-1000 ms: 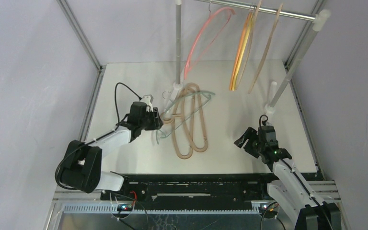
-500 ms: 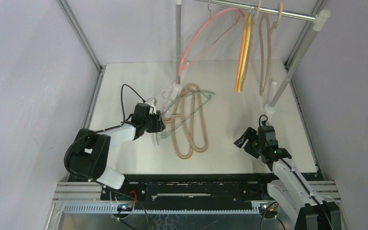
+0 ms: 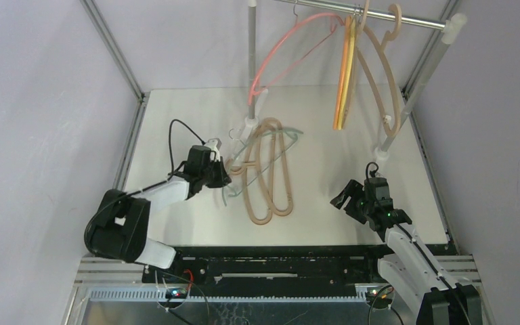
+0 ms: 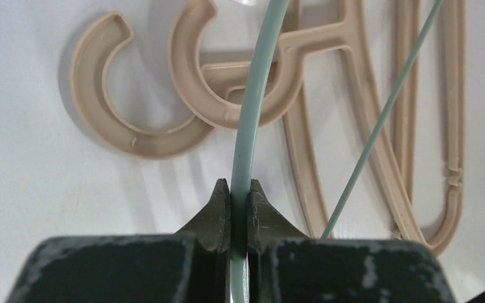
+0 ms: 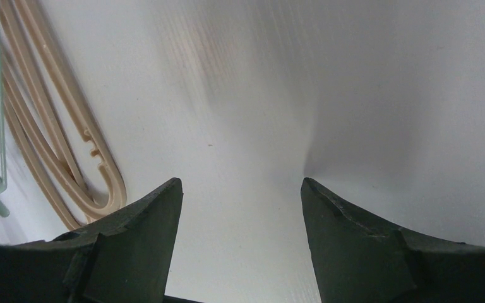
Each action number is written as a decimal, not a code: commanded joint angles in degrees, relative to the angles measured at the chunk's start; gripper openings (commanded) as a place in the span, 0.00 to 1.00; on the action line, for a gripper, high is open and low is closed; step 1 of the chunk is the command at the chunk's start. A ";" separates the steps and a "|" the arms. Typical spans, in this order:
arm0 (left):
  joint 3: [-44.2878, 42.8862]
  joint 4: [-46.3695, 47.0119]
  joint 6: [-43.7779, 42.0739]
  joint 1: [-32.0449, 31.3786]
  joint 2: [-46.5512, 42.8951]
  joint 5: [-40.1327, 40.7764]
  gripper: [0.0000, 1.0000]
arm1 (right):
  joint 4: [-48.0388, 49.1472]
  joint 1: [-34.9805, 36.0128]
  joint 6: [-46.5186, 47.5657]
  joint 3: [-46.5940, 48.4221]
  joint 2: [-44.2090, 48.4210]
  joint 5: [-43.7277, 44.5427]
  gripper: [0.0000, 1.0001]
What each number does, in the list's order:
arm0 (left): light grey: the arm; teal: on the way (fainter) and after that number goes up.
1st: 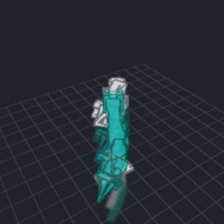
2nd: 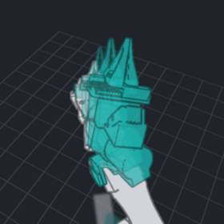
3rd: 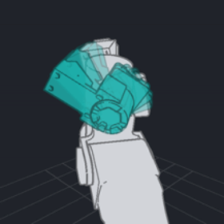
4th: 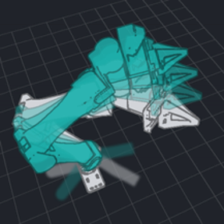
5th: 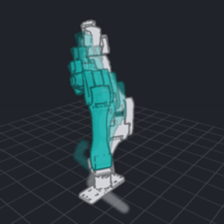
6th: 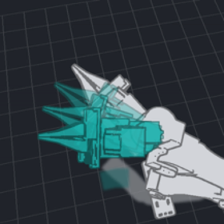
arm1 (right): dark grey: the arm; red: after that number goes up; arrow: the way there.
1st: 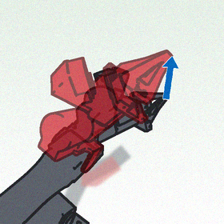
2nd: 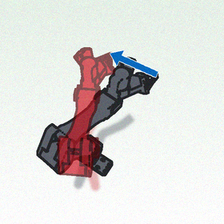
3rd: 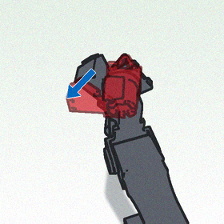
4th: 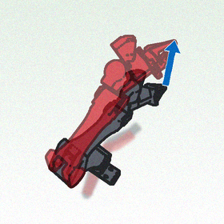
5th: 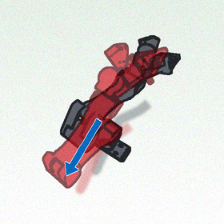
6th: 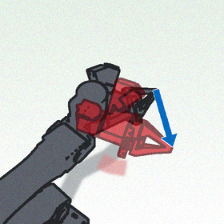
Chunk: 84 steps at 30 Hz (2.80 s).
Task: Organize the hangers
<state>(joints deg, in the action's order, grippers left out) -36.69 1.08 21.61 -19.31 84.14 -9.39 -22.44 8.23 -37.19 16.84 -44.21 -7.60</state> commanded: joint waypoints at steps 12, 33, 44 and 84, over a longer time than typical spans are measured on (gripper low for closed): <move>-15.59 -15.60 -4.29 -4.23 -20.74 6.85 0.00 | 3.04 -0.39 -0.77 0.32 0.35 0.35 0.79; -40.76 -26.77 -19.47 -14.84 -14.65 30.58 0.00 | -0.54 -0.23 -0.41 3.94 3.26 0.17 1.00; -55.17 -35.64 -29.54 -19.57 -4.61 48.96 0.00 | -1.73 -0.21 -0.60 4.06 4.79 0.70 1.00; -75.60 -9.99 -68.27 -27.76 12.79 69.31 0.00 | -0.06 -0.65 -0.42 3.90 3.30 1.17 1.00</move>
<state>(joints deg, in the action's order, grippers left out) -108.33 -15.49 -41.85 -46.87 96.42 57.56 -24.62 8.21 -37.74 18.41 -40.84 -7.16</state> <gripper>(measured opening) 0.060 1.000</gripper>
